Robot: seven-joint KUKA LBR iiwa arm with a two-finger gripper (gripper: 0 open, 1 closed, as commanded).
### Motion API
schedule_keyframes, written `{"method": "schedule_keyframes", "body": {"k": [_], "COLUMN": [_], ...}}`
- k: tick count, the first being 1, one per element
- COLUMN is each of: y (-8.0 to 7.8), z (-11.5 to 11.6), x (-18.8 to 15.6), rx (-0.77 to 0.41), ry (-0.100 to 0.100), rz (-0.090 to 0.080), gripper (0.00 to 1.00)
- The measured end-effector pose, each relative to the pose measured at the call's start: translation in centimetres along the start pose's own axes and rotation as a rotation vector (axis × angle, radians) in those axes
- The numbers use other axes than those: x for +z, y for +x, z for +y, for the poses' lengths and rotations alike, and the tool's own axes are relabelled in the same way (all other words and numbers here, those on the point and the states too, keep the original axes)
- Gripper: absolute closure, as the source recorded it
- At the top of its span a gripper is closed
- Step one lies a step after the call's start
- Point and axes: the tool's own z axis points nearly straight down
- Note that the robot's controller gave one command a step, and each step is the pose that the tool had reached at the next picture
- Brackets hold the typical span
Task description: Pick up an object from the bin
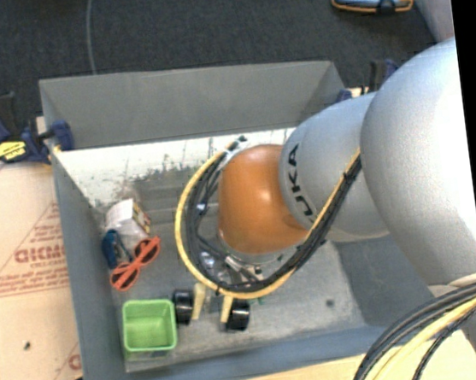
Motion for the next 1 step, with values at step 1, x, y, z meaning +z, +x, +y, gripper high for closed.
{"method": "schedule_keyframes", "body": {"k": [1], "y": [1.37], "z": [0.70], "x": [0.02], "rx": [-0.151], "ry": [0.001], "rz": [0.009], "gripper": [1.00]}}
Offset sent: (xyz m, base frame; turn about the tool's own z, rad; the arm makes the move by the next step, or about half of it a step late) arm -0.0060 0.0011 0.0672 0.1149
